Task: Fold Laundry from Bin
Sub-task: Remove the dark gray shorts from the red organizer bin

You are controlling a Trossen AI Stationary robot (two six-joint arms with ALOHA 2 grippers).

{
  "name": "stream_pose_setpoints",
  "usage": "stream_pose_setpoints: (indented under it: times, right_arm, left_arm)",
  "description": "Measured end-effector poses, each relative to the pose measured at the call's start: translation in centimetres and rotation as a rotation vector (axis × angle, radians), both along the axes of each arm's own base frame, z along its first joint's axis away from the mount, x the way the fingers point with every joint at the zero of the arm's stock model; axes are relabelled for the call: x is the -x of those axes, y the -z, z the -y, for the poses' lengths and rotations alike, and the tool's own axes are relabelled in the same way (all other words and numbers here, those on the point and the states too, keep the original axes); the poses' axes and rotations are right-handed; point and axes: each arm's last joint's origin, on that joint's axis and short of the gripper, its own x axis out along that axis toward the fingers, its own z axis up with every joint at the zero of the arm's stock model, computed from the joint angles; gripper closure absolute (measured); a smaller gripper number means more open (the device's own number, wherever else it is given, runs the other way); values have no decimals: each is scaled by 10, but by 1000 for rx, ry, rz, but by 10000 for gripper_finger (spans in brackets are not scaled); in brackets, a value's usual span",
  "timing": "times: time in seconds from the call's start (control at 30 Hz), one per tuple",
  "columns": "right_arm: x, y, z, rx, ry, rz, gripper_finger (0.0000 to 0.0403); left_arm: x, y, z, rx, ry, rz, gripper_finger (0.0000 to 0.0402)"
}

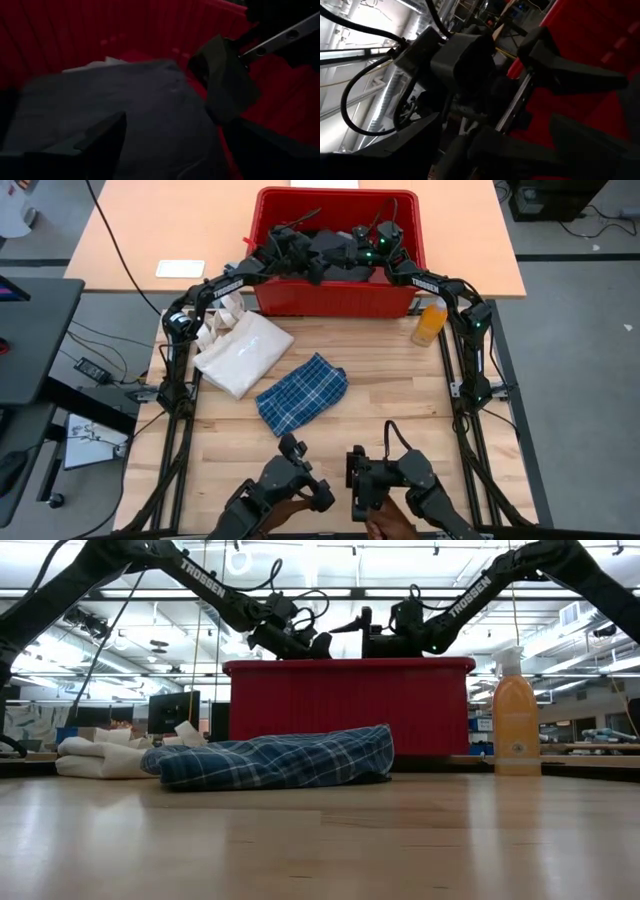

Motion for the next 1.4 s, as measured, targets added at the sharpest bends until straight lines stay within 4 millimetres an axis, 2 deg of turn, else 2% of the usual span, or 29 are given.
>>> stream_pose_setpoints:
  times: [0.1, 0.2, 0.3, 0.4, 0.57, 0.7, 0.9, 1.07, 1.13, 1.23, 1.4]
  right_arm:
    - [0, 0, 0, 1, 1, 0, 30]
    - [2, 0, 1, 8, 1, -1, 30]
    - [10, 0, 7, 8, -12, -3, 30]
    - [25, -1, 16, -23, -1, -3, 30]
    - [46, -7, 28, -51, 59, 8, 30]
    - [54, -22, 25, -12, 60, 22, 30]
    - [64, -81, -4, 163, 107, 89, 30]
    - [76, -129, -44, 343, 287, 37, 30]
    - [78, -137, -59, 419, 372, -53, 30]
    - [74, -139, -79, 505, 479, -218, 30]
    - [64, -134, -97, 559, 540, -382, 30]
  left_arm:
    - [-3, 12, -4, 30, 7, -6, 100]
    - [-6, 21, -6, 76, 28, 2, 146]
    - [-6, 22, -6, 84, 30, 12, 194]
    - [0, 13, -10, 66, 22, 45, 231]
    - [13, 1, -15, 19, -12, 53, 256]
    - [27, -8, -21, 7, -53, 57, 257]
    - [38, -32, -15, -3, -32, 104, 257]
    - [43, -42, -13, -25, -32, 120, 257]
    - [43, -43, -13, -24, -33, 123, 257]
    - [40, -43, -10, -14, -27, 124, 257]
    - [36, -43, -7, 4, -22, 139, 257]
